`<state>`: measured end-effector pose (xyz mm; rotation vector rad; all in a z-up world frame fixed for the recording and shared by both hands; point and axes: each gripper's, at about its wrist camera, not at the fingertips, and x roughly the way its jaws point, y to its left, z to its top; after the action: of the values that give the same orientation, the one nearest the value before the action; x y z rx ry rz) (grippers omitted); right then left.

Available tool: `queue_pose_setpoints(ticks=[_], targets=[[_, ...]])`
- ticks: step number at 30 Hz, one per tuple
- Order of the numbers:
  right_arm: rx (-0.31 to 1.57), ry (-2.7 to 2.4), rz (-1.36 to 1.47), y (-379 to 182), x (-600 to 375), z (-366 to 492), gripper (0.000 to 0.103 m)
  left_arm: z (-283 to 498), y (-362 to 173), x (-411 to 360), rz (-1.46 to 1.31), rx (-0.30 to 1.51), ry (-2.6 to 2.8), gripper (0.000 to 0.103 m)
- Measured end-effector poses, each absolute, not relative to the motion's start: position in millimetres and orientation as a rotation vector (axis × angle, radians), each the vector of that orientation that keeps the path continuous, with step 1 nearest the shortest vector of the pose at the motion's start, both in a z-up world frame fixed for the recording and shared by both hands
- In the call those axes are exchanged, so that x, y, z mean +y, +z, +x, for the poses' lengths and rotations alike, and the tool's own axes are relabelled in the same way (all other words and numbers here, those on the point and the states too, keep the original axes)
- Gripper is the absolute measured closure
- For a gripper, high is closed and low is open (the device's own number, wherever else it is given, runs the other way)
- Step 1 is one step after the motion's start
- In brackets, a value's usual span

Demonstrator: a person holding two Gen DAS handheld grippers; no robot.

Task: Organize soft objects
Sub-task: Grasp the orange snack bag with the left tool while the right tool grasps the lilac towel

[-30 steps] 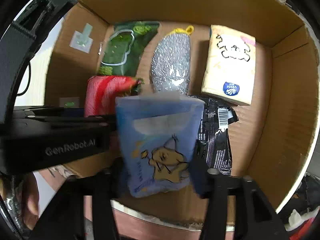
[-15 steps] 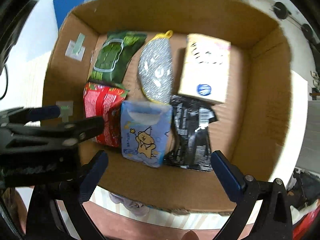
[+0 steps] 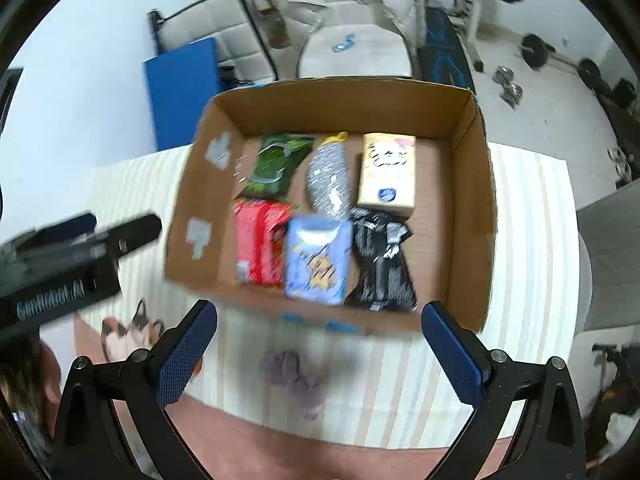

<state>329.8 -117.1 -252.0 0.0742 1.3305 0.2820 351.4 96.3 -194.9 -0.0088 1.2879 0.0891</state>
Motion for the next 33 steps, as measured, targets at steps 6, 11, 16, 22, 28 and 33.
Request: queue_pose_setpoints(ticks=[6, 11, 16, 22, 28, 33], targets=[[1.35, 0.364, -0.076, -279.2, -81.9, 272.1, 0.0, 287.1, -209.5, 136.6, -0.044, 1.274, 0.143, 0.01], [1.443, 0.387, -0.135, -337.6, -59.5, 248.6, 0.015, 245.5, -278.2, 169.1, -0.085, 1.426, 0.182, 0.038], [1.511, 0.379, -0.147, -387.5, -49.5, 246.7, 0.038, 231.7, -337.3, 193.1, -0.15, 1.535, 0.203, 0.044], [1.521, 0.417, -0.23, -419.3, -29.1, 250.1, 0.038, 230.3, -385.8, 204.3, -0.233, 1.62, 0.147, 0.044], [1.547, 0.39, -0.341, -440.3, -16.5, 252.7, 0.038, 239.3, -418.4, 189.0, -0.226, 1.674, 0.088, 0.043], [1.591, 0.364, -0.337, -451.3, -21.2, 252.1, 0.057, 244.2, -434.3, 170.9, -0.164, 1.698, 0.084, 0.044]])
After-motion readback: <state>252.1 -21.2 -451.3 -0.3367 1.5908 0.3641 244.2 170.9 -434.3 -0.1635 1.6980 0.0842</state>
